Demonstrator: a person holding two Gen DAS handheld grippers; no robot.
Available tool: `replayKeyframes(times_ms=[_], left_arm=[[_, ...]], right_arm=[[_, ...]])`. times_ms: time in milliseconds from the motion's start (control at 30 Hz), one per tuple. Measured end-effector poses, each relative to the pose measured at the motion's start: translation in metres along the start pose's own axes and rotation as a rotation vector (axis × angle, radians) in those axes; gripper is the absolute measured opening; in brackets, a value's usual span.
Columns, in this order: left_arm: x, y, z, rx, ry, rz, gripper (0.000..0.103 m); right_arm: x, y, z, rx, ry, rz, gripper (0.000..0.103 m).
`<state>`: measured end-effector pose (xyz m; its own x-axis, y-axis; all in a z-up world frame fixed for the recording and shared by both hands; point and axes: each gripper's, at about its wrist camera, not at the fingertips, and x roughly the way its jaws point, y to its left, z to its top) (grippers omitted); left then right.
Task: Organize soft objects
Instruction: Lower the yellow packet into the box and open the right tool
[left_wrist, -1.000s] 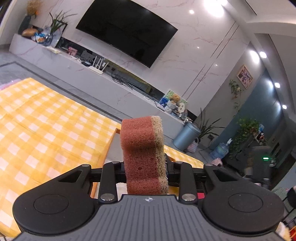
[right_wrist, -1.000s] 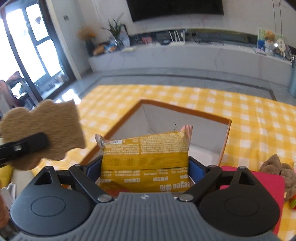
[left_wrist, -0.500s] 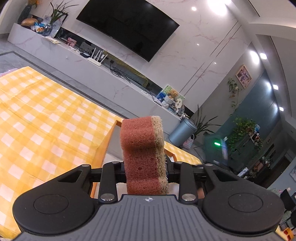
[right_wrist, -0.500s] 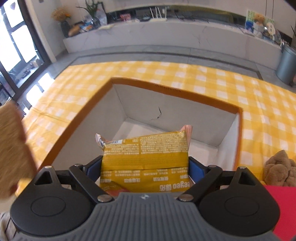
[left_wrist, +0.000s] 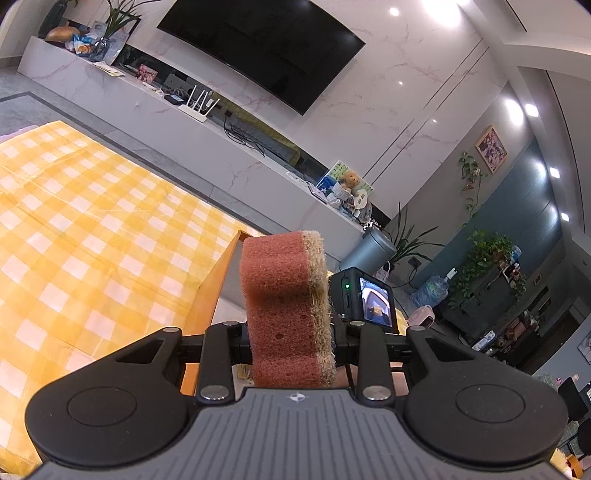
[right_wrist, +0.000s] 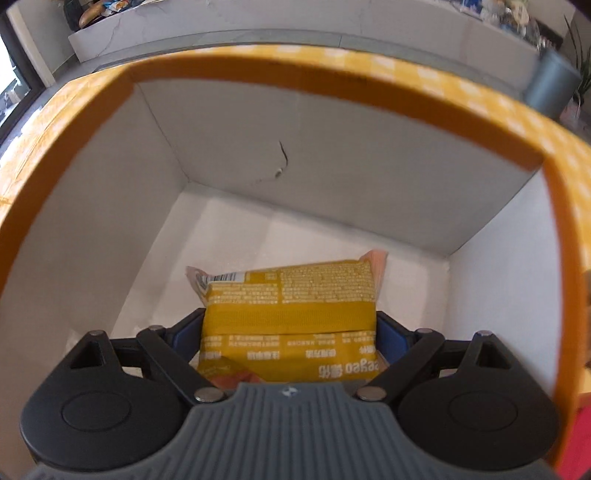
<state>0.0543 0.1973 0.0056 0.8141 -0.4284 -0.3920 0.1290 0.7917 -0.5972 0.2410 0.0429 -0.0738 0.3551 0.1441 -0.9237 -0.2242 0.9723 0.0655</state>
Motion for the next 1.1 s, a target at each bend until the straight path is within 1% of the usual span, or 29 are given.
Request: replayKeyframes(times_ms=[200, 267, 300, 367, 467, 633, 733, 867, 933, 1000, 1100], left_arm=[[0.0, -0.001, -0.001, 0.003, 0.005, 0.0, 0.035], [0.0, -0.001, -0.001, 0.003, 0.001, 0.003, 0.035], [0.0, -0.001, -0.001, 0.004, -0.002, 0.006, 0.035], [-0.001, -0.003, -0.001, 0.013, -0.012, 0.011, 0.035], [-0.002, -0.003, -0.002, 0.011, -0.016, -0.001, 0.035], [-0.006, -0.005, 0.0, 0.018, -0.053, -0.009, 0.035], [-0.006, -0.007, 0.001, 0.03, -0.07, -0.023, 0.035], [0.002, -0.015, 0.001, 0.056, -0.096, -0.056, 0.035], [0.011, -0.019, 0.002, 0.065, -0.094, -0.064, 0.035], [0.022, -0.026, 0.003, 0.091, -0.072, -0.059, 0.035], [0.043, -0.036, 0.005, 0.131, -0.035, -0.048, 0.035]], right_arm=[[-0.002, -0.001, 0.0, 0.018, -0.003, 0.008, 0.092], [-0.006, -0.001, 0.001, -0.004, -0.002, 0.009, 0.096], [-0.008, 0.003, 0.0, -0.041, -0.002, 0.005, 0.099], [-0.016, 0.01, -0.003, -0.105, -0.047, -0.026, 0.1], [-0.033, 0.016, -0.004, -0.153, -0.121, -0.062, 0.1], [-0.067, 0.01, -0.004, -0.175, -0.237, -0.001, 0.101], [-0.086, -0.001, -0.006, -0.168, -0.292, 0.034, 0.101], [-0.108, -0.02, -0.017, -0.159, -0.389, 0.073, 0.101], [-0.117, -0.029, -0.023, -0.157, -0.417, 0.067, 0.101], [-0.123, -0.038, -0.029, -0.172, -0.447, 0.044, 0.101], [-0.134, -0.052, -0.044, -0.204, -0.475, 0.044, 0.101]])
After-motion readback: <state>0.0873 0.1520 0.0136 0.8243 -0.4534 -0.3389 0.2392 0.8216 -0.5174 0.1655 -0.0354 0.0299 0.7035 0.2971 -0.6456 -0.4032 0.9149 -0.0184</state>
